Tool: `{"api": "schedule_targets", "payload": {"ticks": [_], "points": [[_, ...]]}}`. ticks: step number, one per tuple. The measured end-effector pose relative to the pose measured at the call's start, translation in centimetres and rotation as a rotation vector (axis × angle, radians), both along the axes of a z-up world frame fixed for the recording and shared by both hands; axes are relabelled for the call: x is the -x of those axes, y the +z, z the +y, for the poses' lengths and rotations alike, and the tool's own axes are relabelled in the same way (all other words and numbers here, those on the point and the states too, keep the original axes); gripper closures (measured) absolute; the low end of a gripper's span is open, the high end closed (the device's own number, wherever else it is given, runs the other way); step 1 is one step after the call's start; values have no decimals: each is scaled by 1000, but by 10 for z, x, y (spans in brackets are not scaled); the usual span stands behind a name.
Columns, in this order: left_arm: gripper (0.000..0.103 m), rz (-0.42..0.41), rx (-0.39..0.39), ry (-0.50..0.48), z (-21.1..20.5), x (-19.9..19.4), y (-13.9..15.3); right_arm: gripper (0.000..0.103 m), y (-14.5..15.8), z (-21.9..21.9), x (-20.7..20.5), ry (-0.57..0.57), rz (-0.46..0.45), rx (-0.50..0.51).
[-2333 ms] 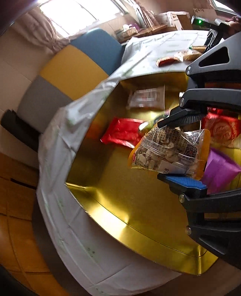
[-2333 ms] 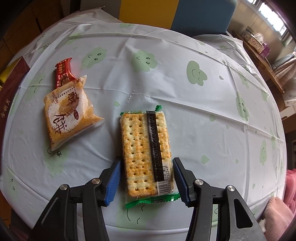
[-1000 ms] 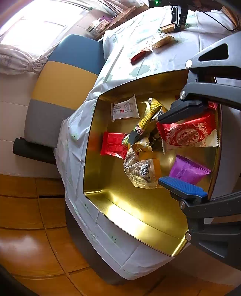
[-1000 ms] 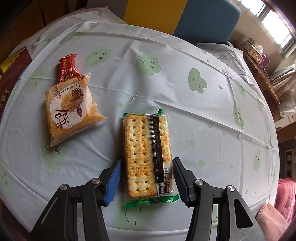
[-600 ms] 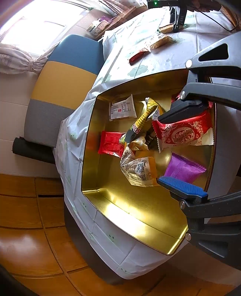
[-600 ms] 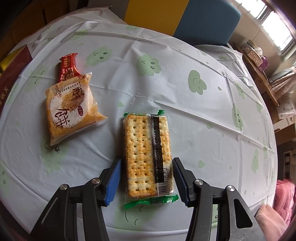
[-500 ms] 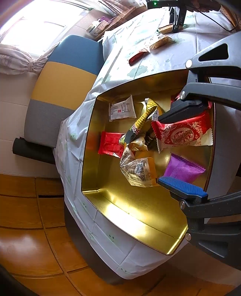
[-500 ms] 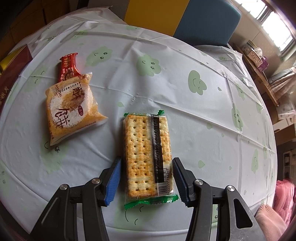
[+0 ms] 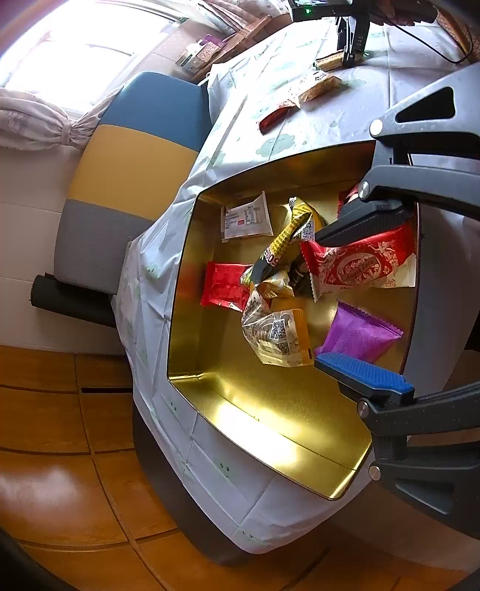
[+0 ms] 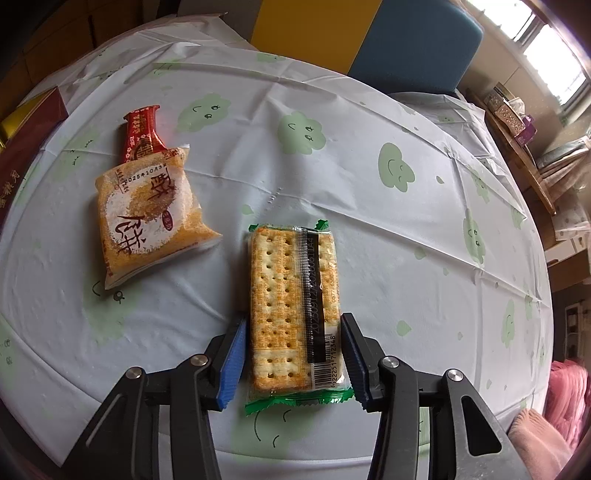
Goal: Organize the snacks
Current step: 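Hold the cracker pack in the right tool above the table, then carry the cracker pack into the gold tin and open the right tool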
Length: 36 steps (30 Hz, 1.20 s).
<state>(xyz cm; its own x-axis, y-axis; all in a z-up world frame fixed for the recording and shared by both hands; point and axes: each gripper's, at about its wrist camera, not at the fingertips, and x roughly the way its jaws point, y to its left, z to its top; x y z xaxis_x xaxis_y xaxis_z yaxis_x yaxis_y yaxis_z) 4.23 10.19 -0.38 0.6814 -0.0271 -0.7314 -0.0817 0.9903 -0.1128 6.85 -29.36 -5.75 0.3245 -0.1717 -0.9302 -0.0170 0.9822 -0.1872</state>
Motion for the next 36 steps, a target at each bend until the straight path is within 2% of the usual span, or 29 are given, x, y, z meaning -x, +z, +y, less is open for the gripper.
{"api": "schedule_targets", "payload": {"ticks": [9, 15, 22, 25, 29, 36], "points": [[43, -2, -2, 11, 5, 4, 0, 54, 0, 0, 2, -10, -6, 1], [43, -5, -3, 22, 10, 7, -1, 55, 3, -6, 1, -53, -15, -42], [43, -25, -56, 38, 15, 11, 0, 55, -1, -10, -1, -67, -7, -60], [43, -33, -64, 43, 19, 11, 2, 55, 5, -20, -3, -111, -30, -97], [43, -35, -51, 56, 27, 10, 4, 55, 23, -38, -1, -197, -109, -215], [43, -29, -40, 64, 33, 7, 0, 55, 33, -20, 2, -179, -116, -329]]}}
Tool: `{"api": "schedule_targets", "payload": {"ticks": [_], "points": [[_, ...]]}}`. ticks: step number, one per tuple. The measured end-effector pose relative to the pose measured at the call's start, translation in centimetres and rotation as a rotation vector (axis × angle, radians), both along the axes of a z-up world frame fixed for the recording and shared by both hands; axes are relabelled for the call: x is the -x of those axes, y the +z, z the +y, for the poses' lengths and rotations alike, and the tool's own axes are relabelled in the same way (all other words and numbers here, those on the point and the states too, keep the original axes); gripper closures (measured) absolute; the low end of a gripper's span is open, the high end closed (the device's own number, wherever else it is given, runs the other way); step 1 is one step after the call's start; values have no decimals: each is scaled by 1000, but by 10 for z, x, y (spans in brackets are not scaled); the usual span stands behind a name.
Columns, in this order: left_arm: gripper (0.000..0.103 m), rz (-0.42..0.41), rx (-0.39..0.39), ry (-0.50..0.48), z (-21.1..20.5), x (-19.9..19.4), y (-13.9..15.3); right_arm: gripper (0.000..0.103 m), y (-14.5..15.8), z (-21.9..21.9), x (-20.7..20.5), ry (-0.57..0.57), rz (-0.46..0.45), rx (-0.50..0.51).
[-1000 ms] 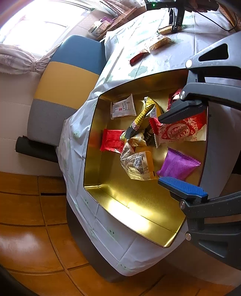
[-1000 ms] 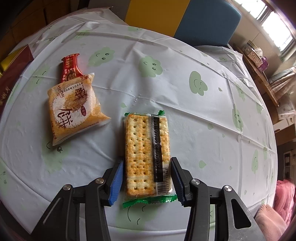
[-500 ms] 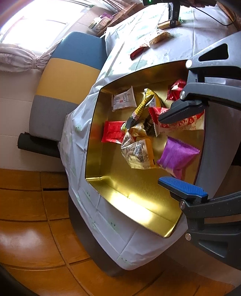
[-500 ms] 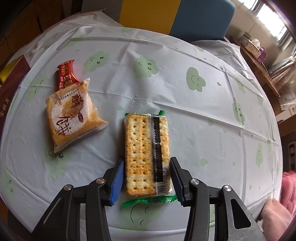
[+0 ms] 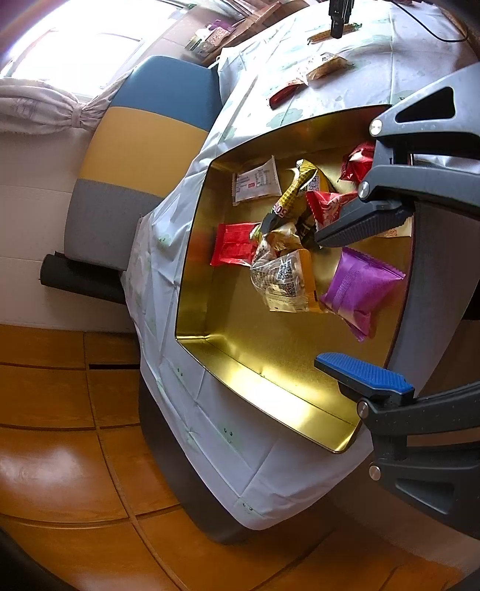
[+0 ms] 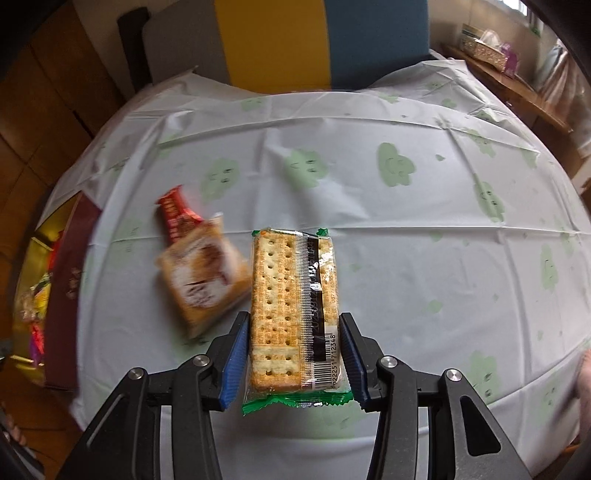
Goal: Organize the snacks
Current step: 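Carry the cracker pack into the gold tin and open the right tool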
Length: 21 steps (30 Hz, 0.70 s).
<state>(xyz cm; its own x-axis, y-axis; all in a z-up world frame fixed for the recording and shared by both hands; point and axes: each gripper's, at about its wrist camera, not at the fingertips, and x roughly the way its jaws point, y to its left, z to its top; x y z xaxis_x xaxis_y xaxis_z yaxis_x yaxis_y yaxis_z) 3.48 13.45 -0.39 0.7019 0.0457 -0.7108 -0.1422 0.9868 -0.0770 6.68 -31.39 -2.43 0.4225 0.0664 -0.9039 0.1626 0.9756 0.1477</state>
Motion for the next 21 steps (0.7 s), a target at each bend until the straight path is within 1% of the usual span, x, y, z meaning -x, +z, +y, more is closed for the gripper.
{"api": "schedule_targets", "payload": {"ticks": [4, 7, 11, 14, 17, 21], "points": [[43, 0, -4, 1, -1, -1, -1, 55, 12, 37, 1, 64, -36, -83], [43, 0, -5, 6, 0, 0, -1, 55, 20, 81, 0, 147, -53, -134], [43, -8, -13, 14, 1, 0, 2, 55, 33, 148, -7, 281, -81, -176], [43, -18, -21, 19, 2, 0, 4, 55, 42, 191, -15, 356, -110, -192], [43, -21, -20, 26, 4, 0, 5, 55, 49, 225, -27, 398, -132, -201], [43, -20, -17, 33, 7, 0, 4, 55, 53, 254, -40, 431, -156, -206]]}}
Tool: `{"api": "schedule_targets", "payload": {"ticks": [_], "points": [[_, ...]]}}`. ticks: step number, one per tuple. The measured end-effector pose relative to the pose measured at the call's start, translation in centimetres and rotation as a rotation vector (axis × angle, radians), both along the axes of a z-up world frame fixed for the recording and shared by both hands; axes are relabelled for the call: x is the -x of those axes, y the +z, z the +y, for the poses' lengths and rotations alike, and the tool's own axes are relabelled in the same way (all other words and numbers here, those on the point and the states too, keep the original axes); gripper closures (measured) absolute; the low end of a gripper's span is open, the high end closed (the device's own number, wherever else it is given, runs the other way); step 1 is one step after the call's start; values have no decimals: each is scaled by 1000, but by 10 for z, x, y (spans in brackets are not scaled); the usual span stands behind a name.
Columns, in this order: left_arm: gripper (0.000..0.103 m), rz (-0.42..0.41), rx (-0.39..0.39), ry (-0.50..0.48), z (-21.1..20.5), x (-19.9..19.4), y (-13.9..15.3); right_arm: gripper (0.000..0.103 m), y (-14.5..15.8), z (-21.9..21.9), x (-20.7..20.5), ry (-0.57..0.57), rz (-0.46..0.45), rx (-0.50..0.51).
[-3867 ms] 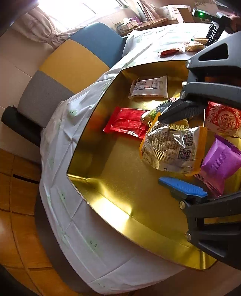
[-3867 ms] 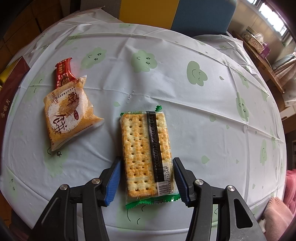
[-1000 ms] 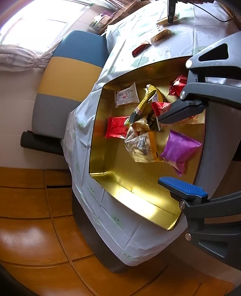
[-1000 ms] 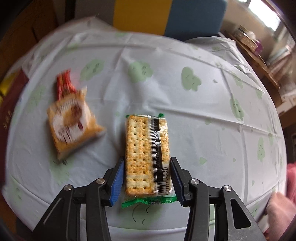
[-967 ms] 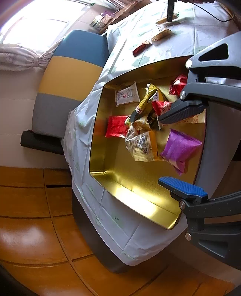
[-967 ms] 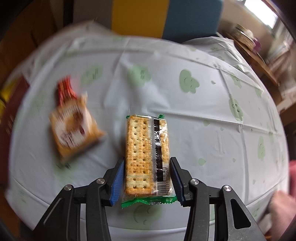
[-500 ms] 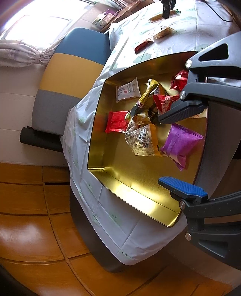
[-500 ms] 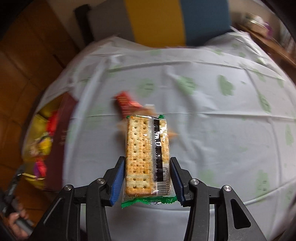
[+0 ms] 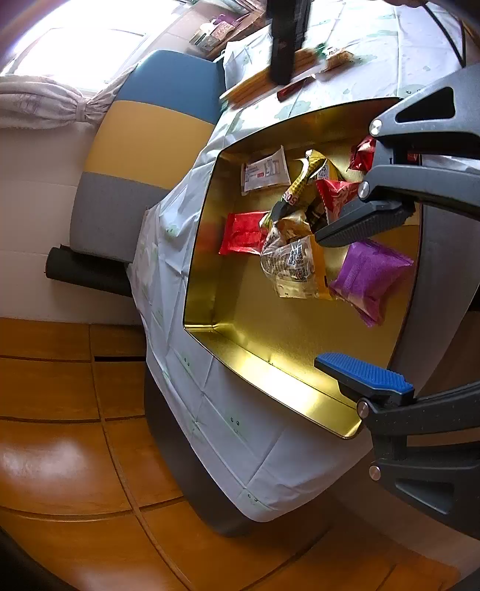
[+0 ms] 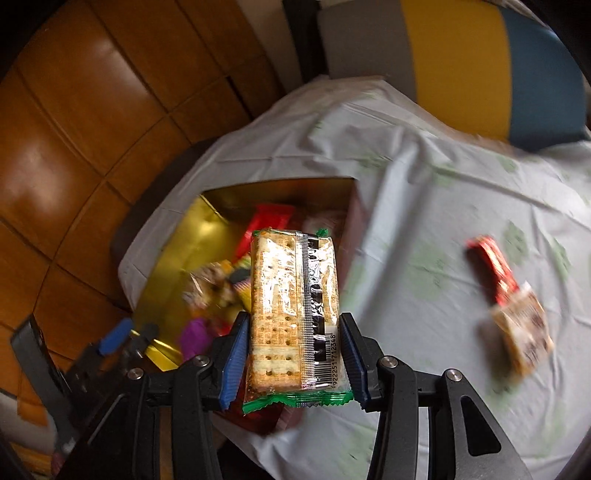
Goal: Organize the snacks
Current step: 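Carry the cracker pack into the gold tin and open the right tool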
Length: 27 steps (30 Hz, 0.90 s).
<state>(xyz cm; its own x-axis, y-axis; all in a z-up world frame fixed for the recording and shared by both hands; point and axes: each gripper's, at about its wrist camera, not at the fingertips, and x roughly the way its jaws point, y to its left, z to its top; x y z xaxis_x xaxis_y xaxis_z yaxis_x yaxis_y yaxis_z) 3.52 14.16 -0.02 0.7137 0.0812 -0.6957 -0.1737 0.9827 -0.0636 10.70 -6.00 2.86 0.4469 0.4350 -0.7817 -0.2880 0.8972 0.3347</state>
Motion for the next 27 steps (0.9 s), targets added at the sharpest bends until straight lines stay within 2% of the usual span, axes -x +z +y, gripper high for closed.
{"api": "schedule_targets", "payload": {"ticks": [5, 11, 13, 22, 27], "points": [[43, 11, 7, 7, 2, -1, -4, 54, -14, 29, -26, 14, -3, 22], [43, 24, 17, 10, 5, -3, -8, 54, -51, 49, -46, 44, 39, 137], [43, 25, 20, 10, 6, -3, -9, 53, -54, 48, -45, 51, 39, 150], [43, 32, 26, 26, 10, -5, -13, 52, -36, 38, -22, 95, -21, 115], [43, 26, 29, 39, 12, -5, -12, 52, -38, 45, -9, 134, -24, 169]]}}
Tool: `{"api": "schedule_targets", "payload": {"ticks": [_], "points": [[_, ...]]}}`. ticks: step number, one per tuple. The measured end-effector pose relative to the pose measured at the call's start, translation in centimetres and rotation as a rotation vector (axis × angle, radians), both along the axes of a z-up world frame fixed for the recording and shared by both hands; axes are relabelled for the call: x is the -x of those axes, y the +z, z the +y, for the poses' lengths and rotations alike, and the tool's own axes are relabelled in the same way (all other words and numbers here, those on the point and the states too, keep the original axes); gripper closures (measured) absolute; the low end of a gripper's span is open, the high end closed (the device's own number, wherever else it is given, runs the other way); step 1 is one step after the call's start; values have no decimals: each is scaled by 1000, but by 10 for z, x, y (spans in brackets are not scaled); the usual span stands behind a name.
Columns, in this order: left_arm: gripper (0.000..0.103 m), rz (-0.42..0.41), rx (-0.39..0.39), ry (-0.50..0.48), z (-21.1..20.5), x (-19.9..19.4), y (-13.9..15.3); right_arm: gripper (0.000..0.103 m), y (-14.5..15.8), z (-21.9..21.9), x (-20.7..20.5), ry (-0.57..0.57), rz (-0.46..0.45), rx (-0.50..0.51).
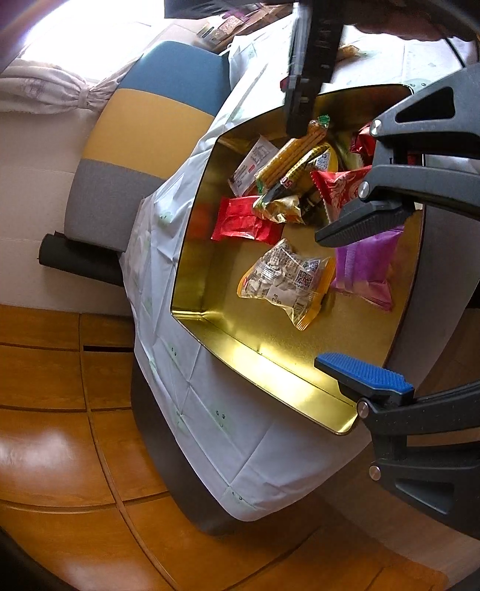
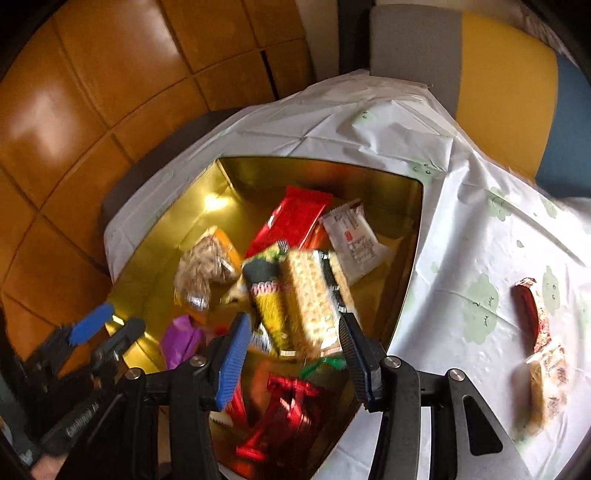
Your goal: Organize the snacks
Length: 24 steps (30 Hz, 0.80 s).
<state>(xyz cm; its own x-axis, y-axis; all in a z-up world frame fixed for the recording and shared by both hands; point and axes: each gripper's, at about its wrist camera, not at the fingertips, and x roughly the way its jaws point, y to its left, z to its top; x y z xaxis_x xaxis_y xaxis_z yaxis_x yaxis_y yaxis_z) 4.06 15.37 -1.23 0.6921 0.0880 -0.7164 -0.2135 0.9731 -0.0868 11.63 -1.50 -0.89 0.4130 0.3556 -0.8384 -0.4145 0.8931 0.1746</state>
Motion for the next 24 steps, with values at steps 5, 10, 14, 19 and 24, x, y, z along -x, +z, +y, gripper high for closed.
{"api": "schedule_targets", "payload": {"ticks": [5, 10, 14, 19, 24], "points": [[43, 2, 0, 4, -1, 1, -1, 51, -16, 15, -2, 22, 26, 18], [43, 9, -2, -3, -4, 1, -4, 51, -21, 31, -1, 54, 2, 35], [43, 4, -8, -6, -4, 2, -3, 49, -23, 28, 1, 32, -25, 31], [43, -2, -9, -8, -5, 4, 0, 43, -15, 19, 13, 16, -69, 25], [43, -7, -13, -18, -8, 5, 1, 16, 8, 3, 38, -32, -210, 9]]}}
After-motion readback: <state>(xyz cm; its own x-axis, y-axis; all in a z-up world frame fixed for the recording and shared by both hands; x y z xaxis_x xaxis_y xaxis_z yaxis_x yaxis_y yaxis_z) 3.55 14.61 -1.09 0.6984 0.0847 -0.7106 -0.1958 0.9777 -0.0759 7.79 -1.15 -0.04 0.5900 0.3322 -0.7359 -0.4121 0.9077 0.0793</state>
